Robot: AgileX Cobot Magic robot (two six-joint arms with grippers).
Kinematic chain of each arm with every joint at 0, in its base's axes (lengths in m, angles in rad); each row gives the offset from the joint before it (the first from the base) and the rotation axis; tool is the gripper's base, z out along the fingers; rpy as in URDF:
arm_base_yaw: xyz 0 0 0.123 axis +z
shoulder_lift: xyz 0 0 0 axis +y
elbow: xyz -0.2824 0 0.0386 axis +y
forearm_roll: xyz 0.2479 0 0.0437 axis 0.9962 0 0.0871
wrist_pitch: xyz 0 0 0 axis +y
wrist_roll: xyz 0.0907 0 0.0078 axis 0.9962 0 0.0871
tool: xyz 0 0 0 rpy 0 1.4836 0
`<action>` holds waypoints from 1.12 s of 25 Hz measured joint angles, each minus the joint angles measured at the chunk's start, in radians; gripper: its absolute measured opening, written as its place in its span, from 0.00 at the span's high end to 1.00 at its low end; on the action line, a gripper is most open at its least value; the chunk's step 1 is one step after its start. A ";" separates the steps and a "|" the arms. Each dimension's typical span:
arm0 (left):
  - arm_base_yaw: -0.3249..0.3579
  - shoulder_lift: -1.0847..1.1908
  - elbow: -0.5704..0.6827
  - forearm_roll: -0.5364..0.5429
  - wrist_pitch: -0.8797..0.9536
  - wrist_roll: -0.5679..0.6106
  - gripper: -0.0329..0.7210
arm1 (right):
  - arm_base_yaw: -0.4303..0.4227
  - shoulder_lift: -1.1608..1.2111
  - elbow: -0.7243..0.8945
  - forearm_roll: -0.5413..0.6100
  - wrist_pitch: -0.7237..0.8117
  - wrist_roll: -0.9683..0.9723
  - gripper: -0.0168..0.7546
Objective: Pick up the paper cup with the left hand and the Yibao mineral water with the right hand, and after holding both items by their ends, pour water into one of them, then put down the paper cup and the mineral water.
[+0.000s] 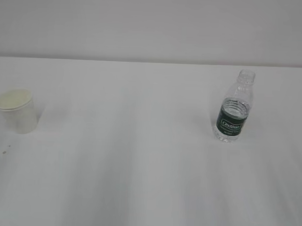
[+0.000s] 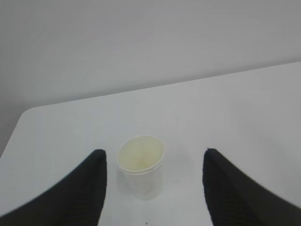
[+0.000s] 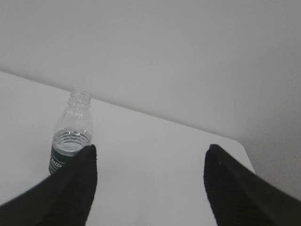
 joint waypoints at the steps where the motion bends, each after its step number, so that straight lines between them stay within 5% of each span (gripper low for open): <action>1: 0.000 0.000 0.000 0.000 0.000 0.000 0.35 | 0.000 0.018 0.000 0.000 0.000 -0.005 0.28; 10: 0.000 0.000 0.000 0.002 0.000 0.000 0.35 | 0.009 0.254 -0.049 0.000 -0.015 -0.021 0.34; 14: 0.000 0.000 0.000 0.002 0.000 0.000 0.35 | 0.116 0.409 -0.054 0.000 -0.113 -0.023 0.35; 20: 0.000 0.000 0.000 0.002 0.000 0.000 0.35 | 0.370 0.662 -0.043 -0.070 -0.442 0.161 0.35; 28: 0.000 0.000 0.000 0.000 0.006 0.000 0.35 | 0.401 0.821 0.111 -0.217 -0.873 0.519 0.35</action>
